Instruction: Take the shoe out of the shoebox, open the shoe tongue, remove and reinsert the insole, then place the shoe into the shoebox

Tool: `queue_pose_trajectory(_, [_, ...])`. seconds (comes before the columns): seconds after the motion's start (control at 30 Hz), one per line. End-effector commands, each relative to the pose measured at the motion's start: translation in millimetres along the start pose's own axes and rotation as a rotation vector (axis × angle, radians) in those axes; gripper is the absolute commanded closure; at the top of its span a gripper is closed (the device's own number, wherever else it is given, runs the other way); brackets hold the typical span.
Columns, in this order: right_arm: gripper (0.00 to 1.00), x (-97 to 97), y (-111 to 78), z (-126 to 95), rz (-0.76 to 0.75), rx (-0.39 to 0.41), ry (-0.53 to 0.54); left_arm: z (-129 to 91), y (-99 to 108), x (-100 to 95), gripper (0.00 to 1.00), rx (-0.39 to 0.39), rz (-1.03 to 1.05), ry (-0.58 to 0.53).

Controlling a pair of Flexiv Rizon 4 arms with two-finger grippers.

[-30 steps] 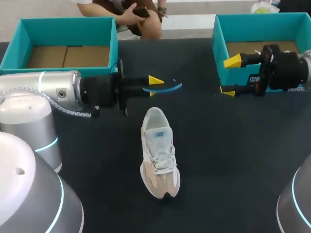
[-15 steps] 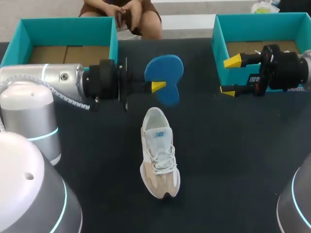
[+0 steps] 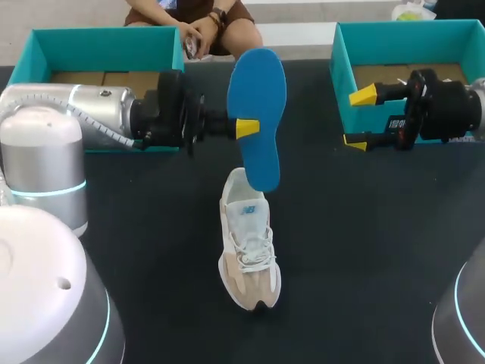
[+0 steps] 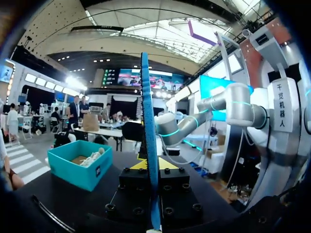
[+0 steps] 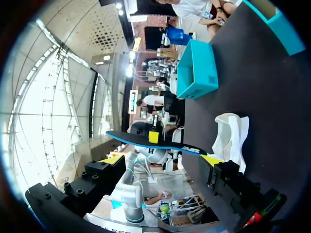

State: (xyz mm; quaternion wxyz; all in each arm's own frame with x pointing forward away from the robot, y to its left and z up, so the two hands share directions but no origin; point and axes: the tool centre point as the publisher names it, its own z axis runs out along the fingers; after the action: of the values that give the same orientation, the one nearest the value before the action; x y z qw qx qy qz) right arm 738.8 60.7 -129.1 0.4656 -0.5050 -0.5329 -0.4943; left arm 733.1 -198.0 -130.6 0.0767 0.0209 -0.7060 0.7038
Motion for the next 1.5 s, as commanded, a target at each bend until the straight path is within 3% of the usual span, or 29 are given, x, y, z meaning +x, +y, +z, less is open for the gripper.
queue_pose_trajectory(0.03, [0.00, -0.5, -0.1, 1.2, 0.000, -0.001, -0.001, -0.8, 0.0, -5.5, 1.00, 0.019, -0.197, 0.060])
queue_pose_trajectory(0.3, [0.00, -0.5, -0.1, 1.2, 0.000, -0.001, -0.001, 1.4, 10.2, -14.2, 1.00, 0.091, -0.533, 0.093])
queue_pose_trajectory(0.57, [0.00, -0.5, -0.1, 1.2, 0.000, -0.001, -0.001, 9.3, 21.2, -13.2, 1.00, -0.069, -0.667, 0.107])
queue_pose_trajectory(0.9, [0.00, -0.5, -0.1, 1.2, 0.000, -0.001, -0.001, 9.8, 28.5, -23.4, 1.00, -0.018, -0.785, 0.069])
queue_pose_trajectory(1.23, [0.00, -0.5, -0.1, 1.2, 0.000, -0.001, -0.001, 3.4, 35.5, -33.3, 1.00, 0.034, -1.083, 0.056])
queue_pose_trajectory(1.5, [0.00, -0.5, -0.1, 1.2, 0.000, -0.001, -0.001, 1.2, 39.4, -36.0, 1.00, 0.006, -1.162, 0.071])
